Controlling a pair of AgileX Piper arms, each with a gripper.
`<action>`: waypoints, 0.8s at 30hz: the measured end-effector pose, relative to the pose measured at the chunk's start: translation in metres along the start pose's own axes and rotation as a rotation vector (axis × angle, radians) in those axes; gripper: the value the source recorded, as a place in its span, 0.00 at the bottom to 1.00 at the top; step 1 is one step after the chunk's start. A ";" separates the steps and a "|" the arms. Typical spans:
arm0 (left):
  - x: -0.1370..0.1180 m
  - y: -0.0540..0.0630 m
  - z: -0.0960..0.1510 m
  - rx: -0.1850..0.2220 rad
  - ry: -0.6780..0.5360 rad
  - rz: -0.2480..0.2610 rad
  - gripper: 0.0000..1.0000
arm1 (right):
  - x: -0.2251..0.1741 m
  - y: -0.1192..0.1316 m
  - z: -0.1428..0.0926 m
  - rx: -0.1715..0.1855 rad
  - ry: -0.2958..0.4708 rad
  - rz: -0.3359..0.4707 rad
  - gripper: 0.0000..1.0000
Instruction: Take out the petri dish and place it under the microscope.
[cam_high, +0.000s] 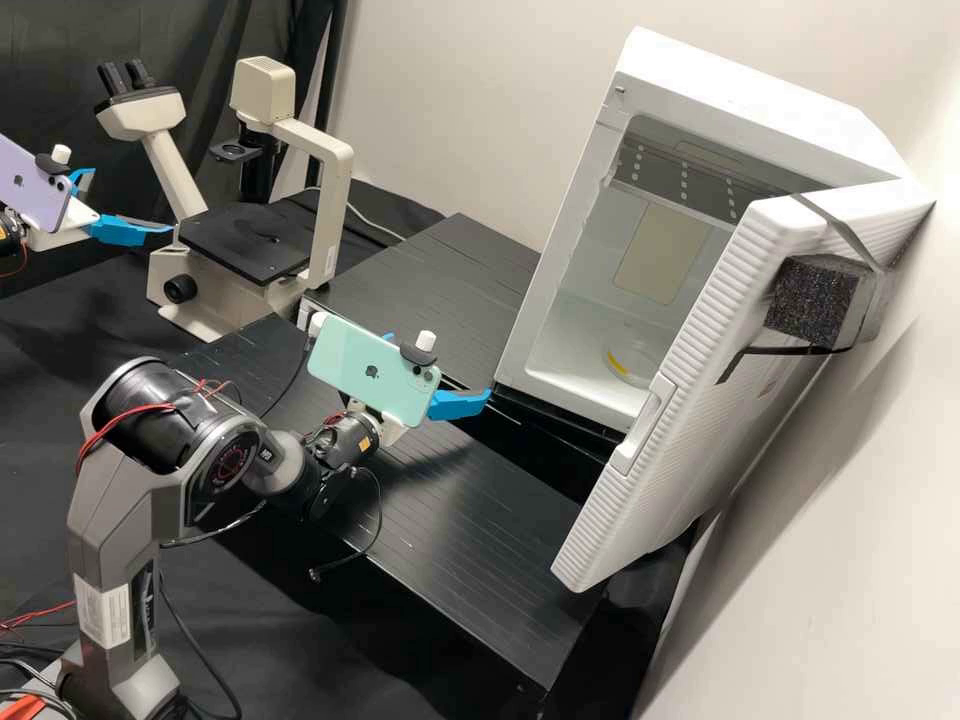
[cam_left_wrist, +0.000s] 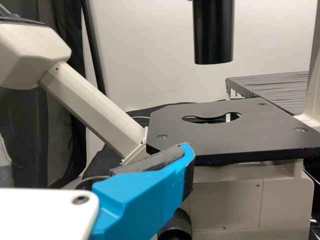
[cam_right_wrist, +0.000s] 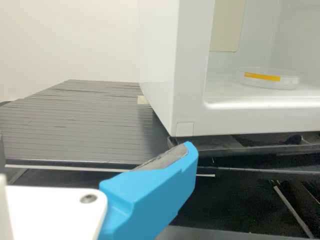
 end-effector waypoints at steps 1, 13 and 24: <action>0.000 0.000 0.000 0.000 0.000 0.000 1.00 | 0.000 0.000 0.000 0.000 0.000 0.000 1.00; 0.000 0.000 0.000 0.000 0.000 0.000 1.00 | -0.009 0.004 0.009 -0.015 0.017 0.016 1.00; 0.000 0.000 0.000 0.000 0.000 0.000 1.00 | -0.038 0.058 0.058 0.066 -0.016 0.214 1.00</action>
